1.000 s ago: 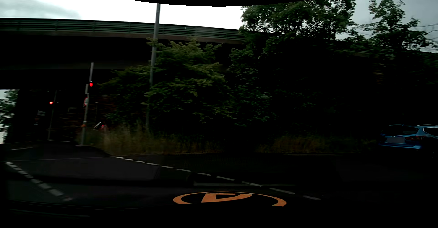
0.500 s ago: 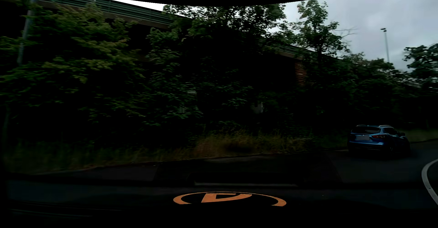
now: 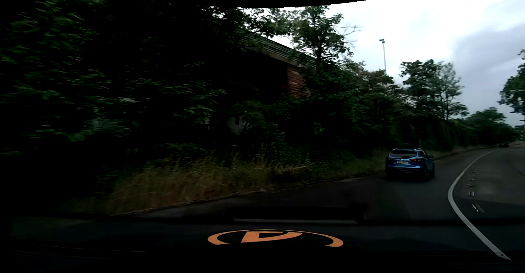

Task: Follow the waypoints while adhering to traffic rules and regulations

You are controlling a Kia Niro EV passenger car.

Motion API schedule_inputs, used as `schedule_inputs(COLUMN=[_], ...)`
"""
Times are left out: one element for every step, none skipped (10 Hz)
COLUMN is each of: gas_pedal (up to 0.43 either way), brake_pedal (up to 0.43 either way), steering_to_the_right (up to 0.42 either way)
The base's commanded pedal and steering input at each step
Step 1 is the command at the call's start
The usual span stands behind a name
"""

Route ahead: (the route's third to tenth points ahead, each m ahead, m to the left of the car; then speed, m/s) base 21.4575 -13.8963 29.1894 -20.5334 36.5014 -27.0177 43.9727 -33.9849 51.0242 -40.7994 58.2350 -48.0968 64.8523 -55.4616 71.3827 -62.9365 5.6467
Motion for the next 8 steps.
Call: schedule_inputs(gas_pedal=[0.260,0.260,0.268,0.280,0.287,0.311,0.319,0.319], brake_pedal=[0.000,0.000,0.000,0.000,0.000,0.000,0.000,0.000], steering_to_the_right=[0.347,0.334,0.323,0.307,0.284,0.263,0.232,0.203])
